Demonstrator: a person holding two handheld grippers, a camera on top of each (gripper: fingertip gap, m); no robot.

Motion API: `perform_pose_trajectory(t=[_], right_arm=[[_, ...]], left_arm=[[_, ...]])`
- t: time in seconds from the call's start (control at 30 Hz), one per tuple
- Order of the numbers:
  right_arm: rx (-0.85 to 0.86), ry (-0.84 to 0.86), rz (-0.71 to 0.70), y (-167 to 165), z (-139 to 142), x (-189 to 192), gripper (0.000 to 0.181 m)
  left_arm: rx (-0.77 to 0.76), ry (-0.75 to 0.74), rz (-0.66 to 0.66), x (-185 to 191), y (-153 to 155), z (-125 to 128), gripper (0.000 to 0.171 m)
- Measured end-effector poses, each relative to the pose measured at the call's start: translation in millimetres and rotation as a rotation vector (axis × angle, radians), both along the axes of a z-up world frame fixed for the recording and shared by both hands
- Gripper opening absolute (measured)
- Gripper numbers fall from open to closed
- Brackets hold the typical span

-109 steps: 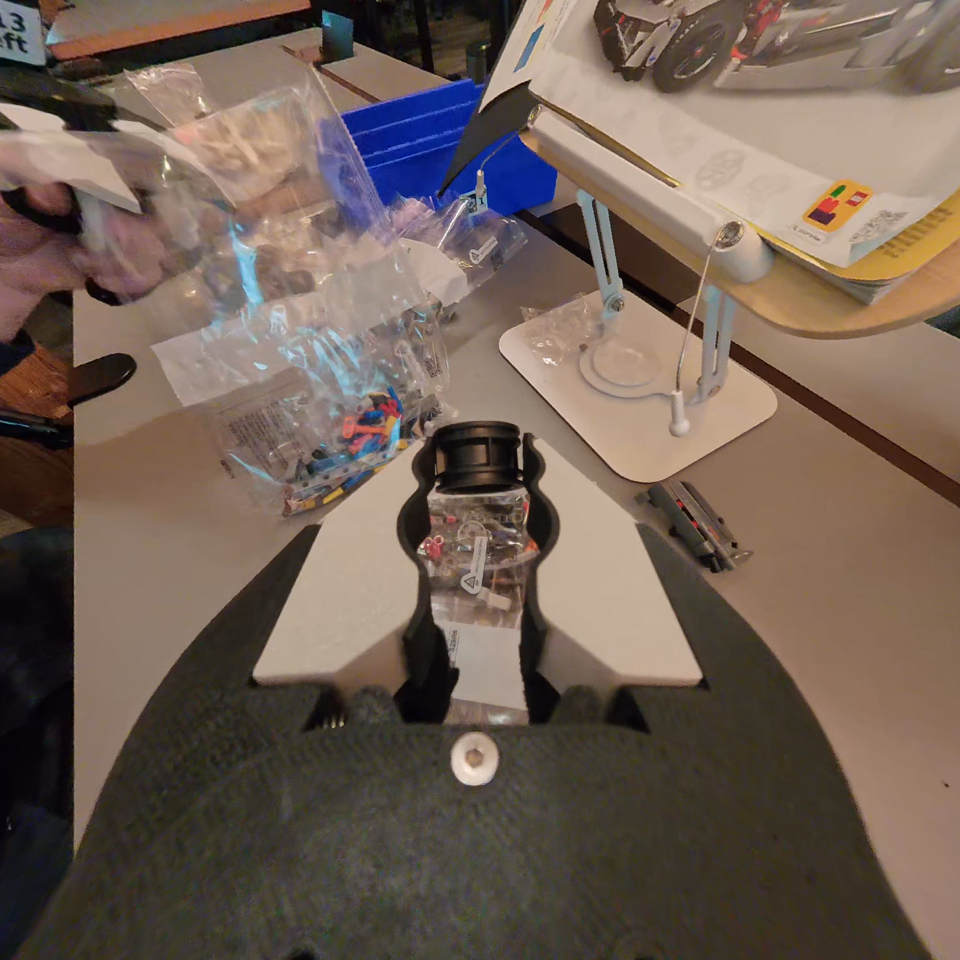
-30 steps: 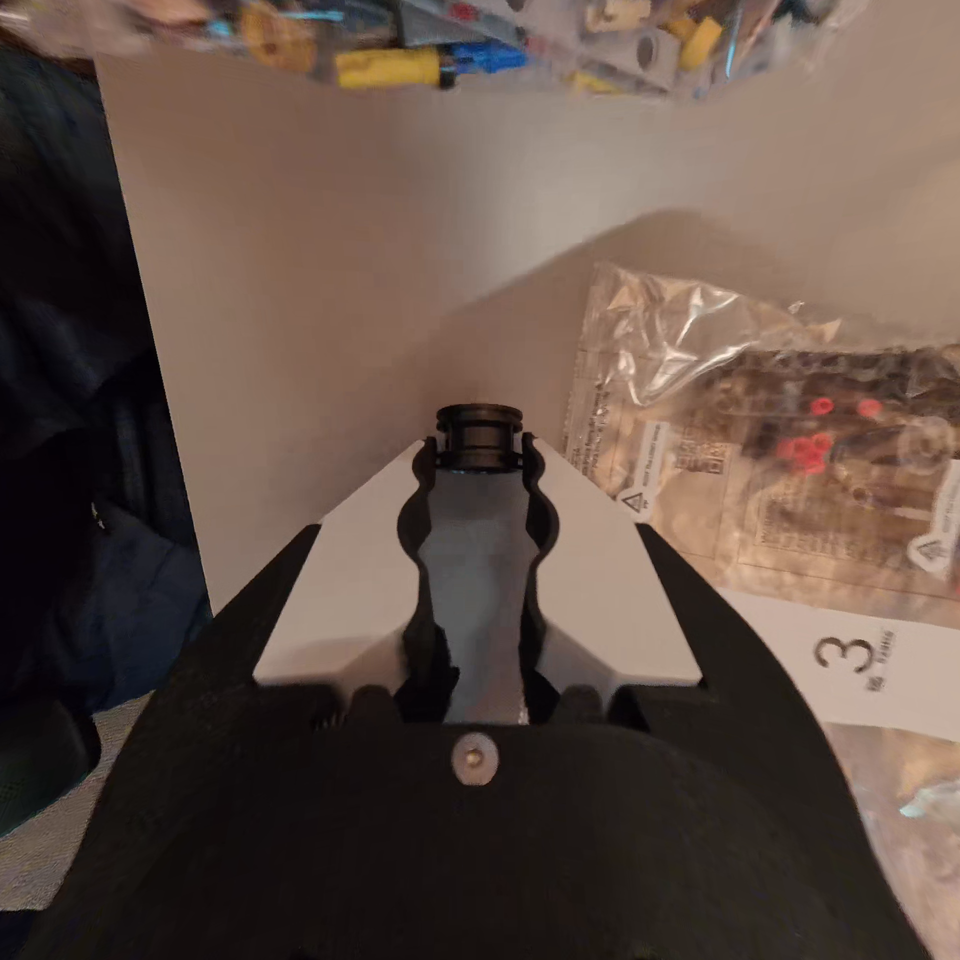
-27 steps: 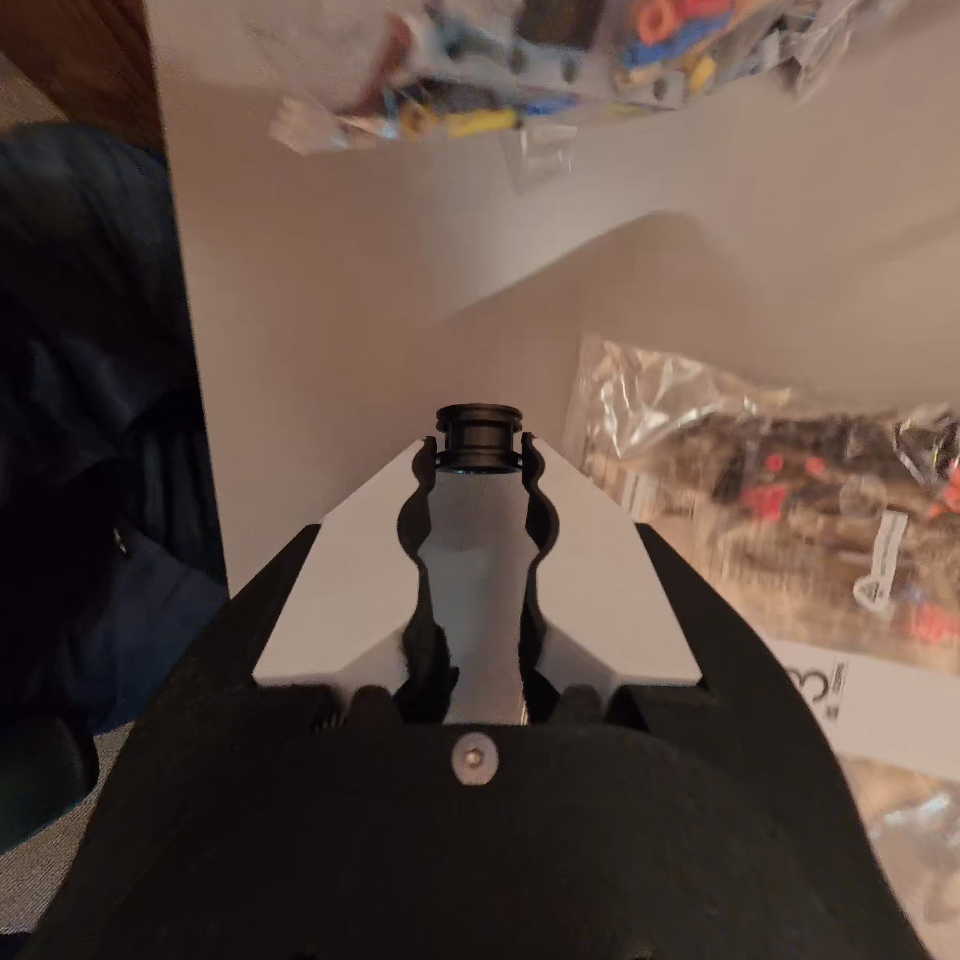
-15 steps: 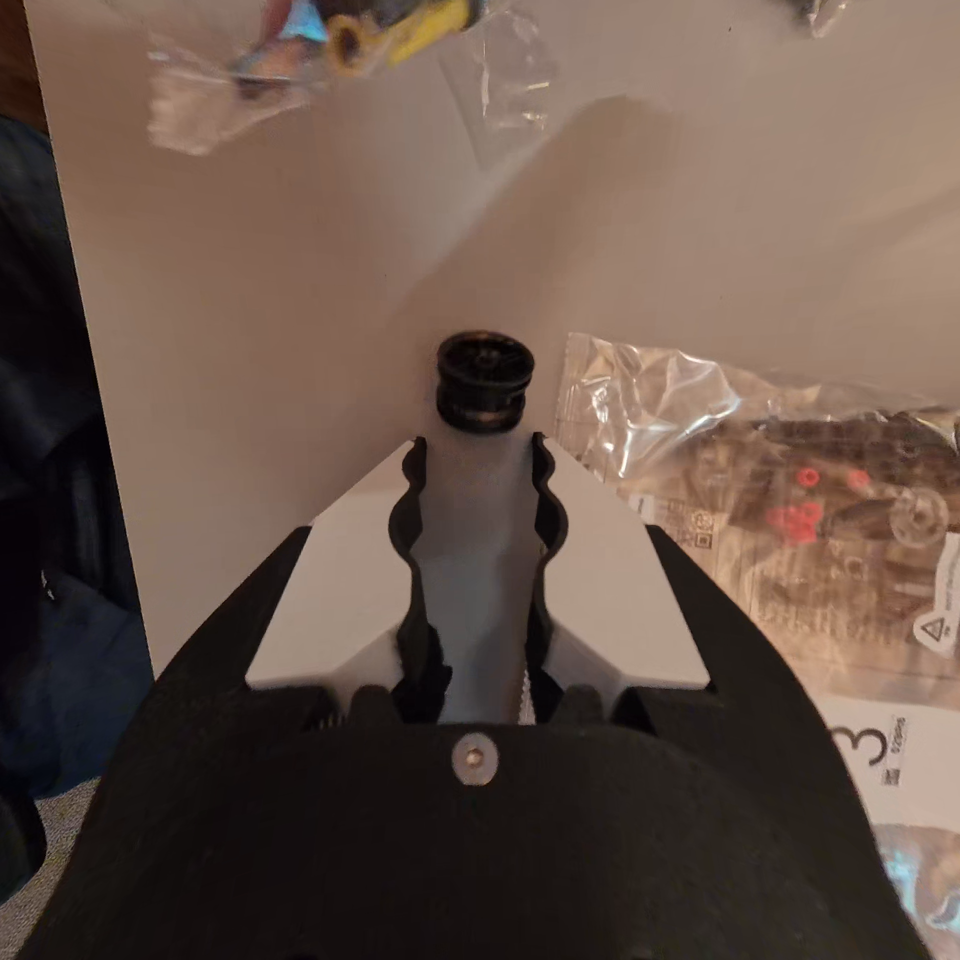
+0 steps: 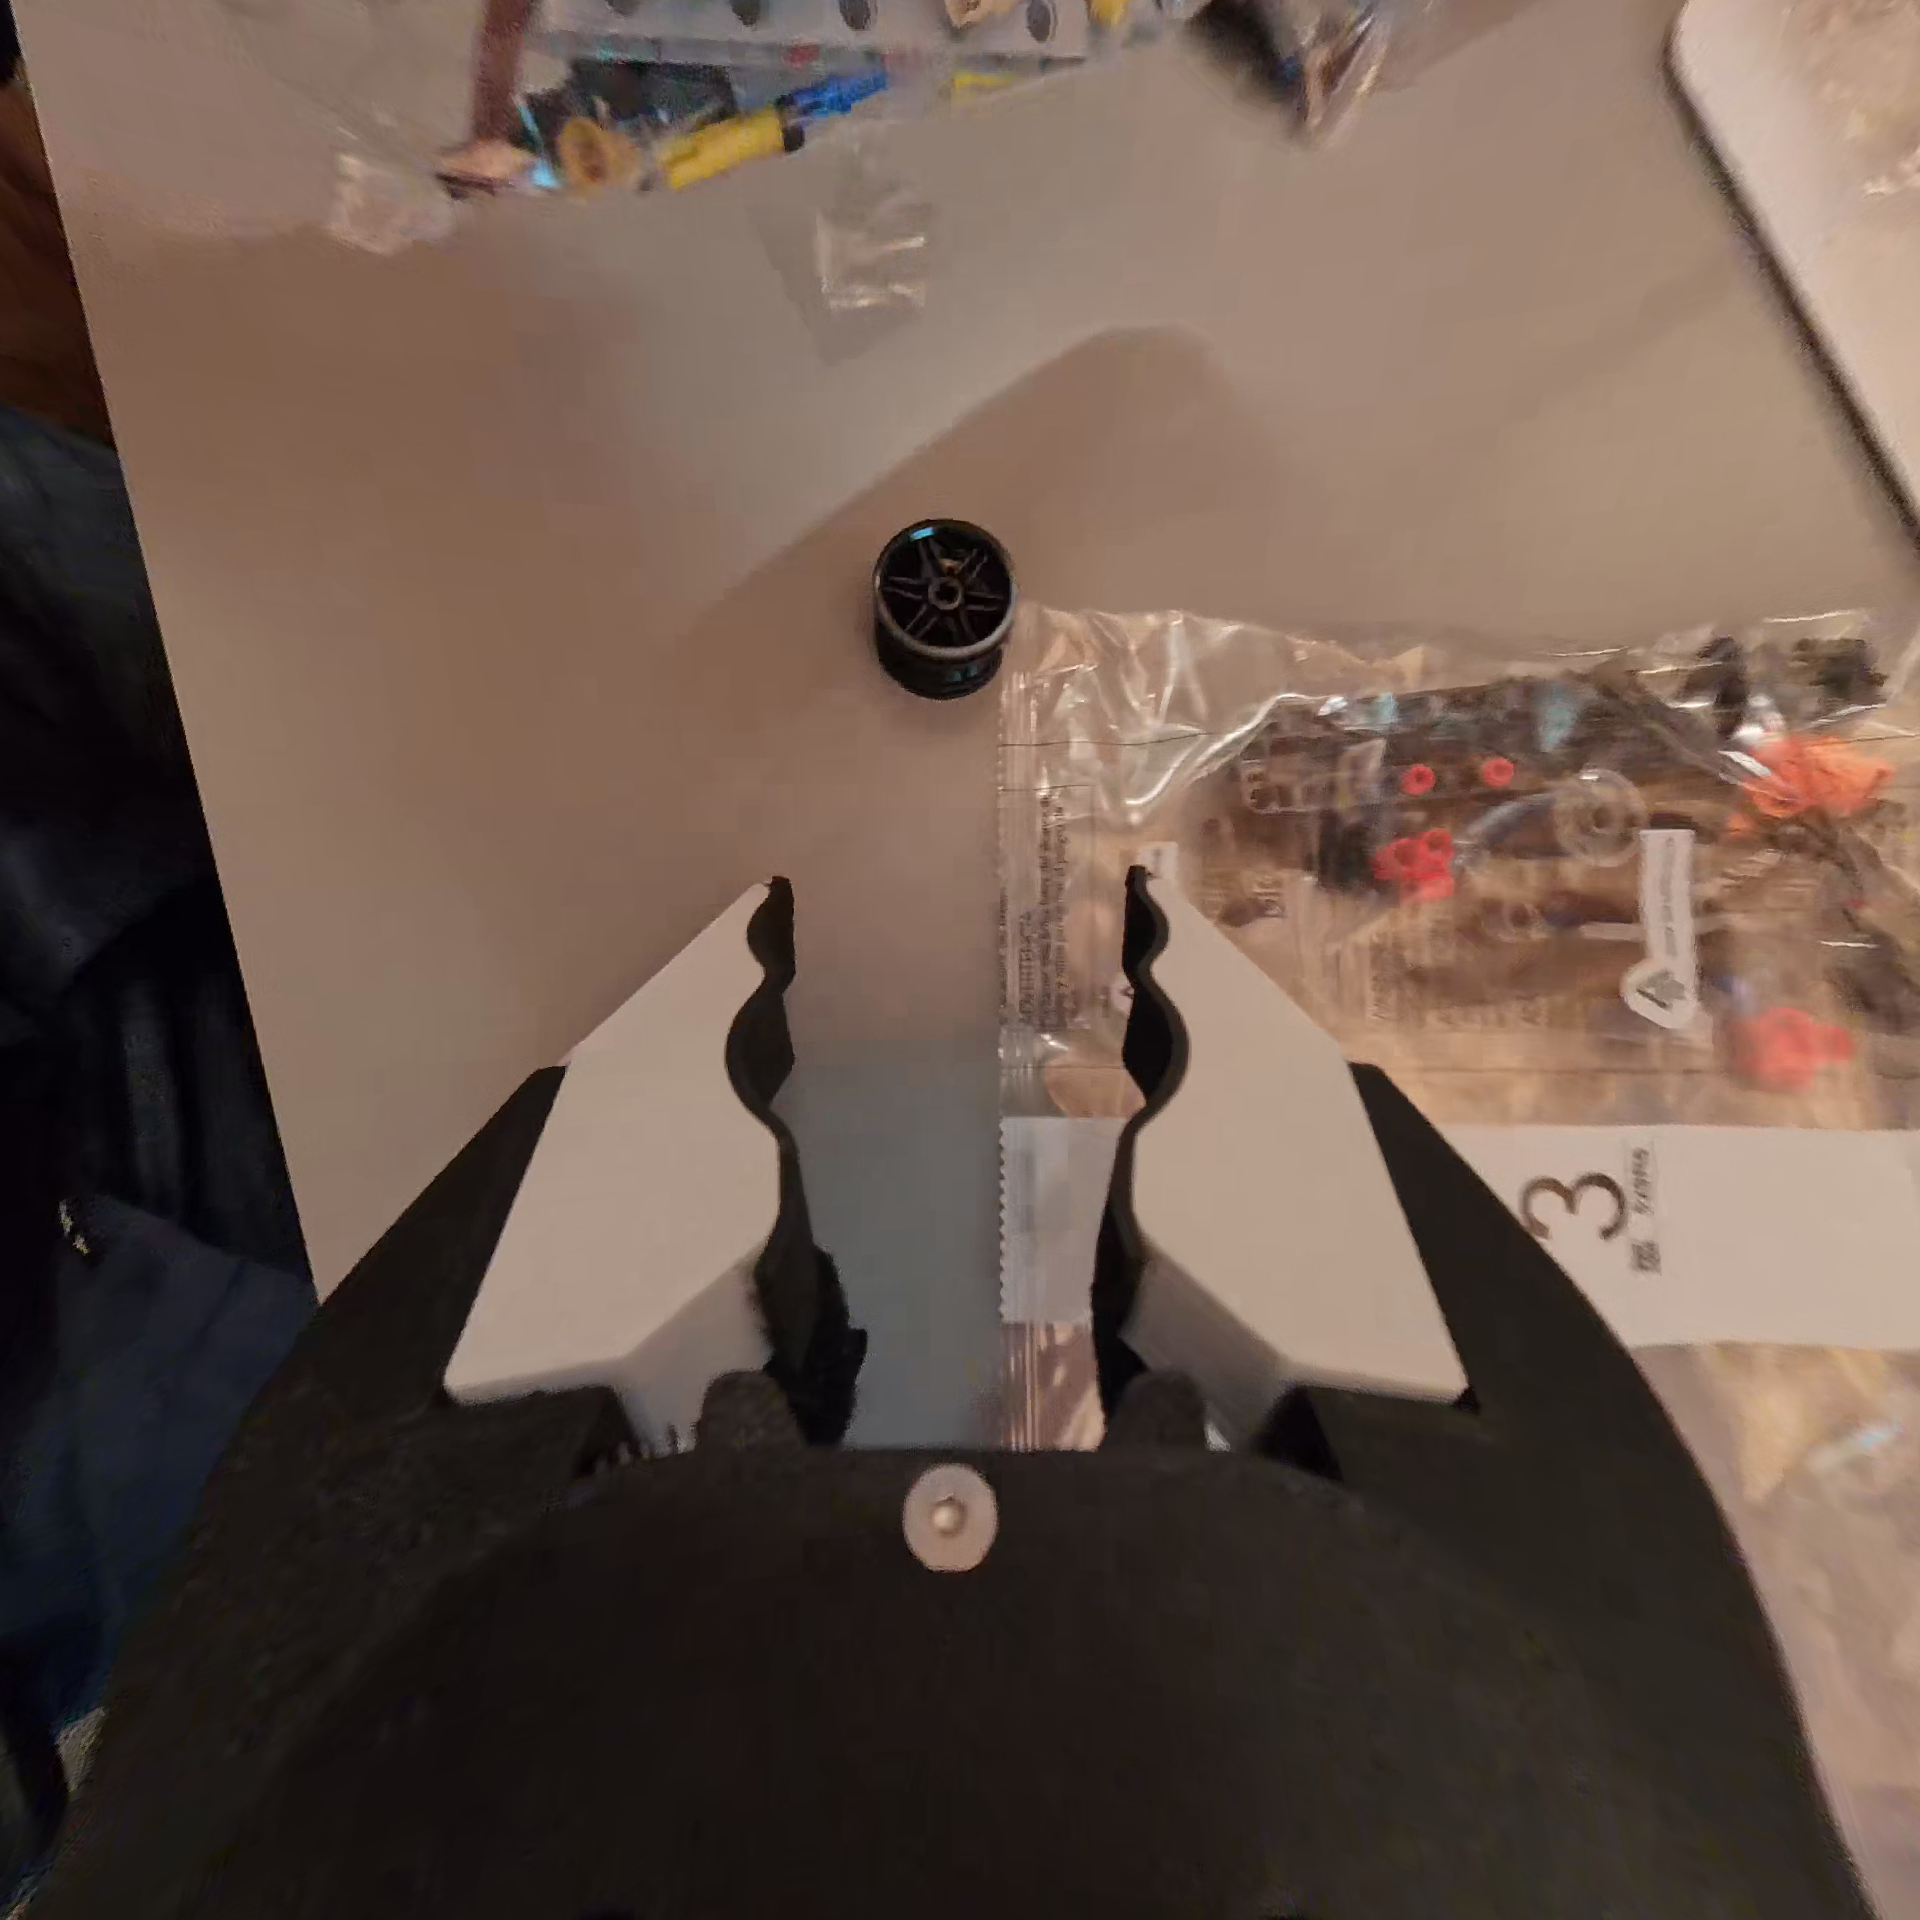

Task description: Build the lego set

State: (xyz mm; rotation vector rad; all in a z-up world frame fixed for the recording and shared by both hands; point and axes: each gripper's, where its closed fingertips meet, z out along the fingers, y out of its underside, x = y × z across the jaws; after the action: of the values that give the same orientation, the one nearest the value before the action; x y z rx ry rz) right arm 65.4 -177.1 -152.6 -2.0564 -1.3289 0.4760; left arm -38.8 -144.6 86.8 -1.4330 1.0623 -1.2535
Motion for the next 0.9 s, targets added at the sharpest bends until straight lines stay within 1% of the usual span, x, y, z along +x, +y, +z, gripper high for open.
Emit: perform_pose_trajectory(t=[0.13,0.17,0.2,0.3,0.37,0.4,0.43,0.53,0.57,0.6,0.63,0.7,0.77,0.8,0.9], right_arm=[[0.046,0.162,-0.013,3,38,0,0.077],[0.051,0.208,-0.006,2,50,-3,0.084],[0.046,0.255,0.008,-1,62,-9,0.090],[0.078,0.413,0.066,-15,105,-37,0.098],[0.143,0.478,0.030,-12,127,-54,0.100],[0.158,0.488,0.028,-11,132,-63,0.099],[0.176,0.474,0.009,-7,133,-68,0.091],[0.252,0.426,-0.046,8,132,-69,0.046],[0.284,0.435,-0.057,10,135,-66,0.023],[0.304,0.444,-0.067,12,139,-63,0.006],[0.305,0.455,-0.079,13,141,-58,0.000],[0.279,0.477,-0.067,10,145,-51,0.000],[0.279,0.482,-0.094,12,149,-37,0.000],[0.275,0.493,-0.106,12,152,-28,0.000],[0.266,0.522,-0.170,18,163,8,0.000]], left_arm=[[-0.001,-0.005,-0.027,7,-5,2,0.000],[0.000,-0.006,-0.037,10,-7,3,0.000],[-0.002,-0.010,-0.034,13,-7,4,0.000],[-0.001,-0.015,-0.054,28,-13,6,0.000],[0.003,-0.020,-0.060,42,-17,6,0.000],[0.003,-0.021,-0.070,50,-20,7,0.000],[0.005,-0.021,-0.079,58,-24,7,0.000],[0.022,0.008,-0.093,77,-31,4,0.000],[0.022,-0.002,-0.111,82,-35,6,0.000],[0.019,-0.011,-0.120,86,-36,9,0.000],[0.021,-0.015,-0.128,89,-37,10,0.000],[0.029,-0.016,-0.147,94,-40,13,0.000],[0.035,-0.043,-0.157,98,-41,20,0.002],[0.032,-0.067,-0.166,99,-42,26,0.007],[0.032,-0.088,-0.177,98,-43,35,0.028]])
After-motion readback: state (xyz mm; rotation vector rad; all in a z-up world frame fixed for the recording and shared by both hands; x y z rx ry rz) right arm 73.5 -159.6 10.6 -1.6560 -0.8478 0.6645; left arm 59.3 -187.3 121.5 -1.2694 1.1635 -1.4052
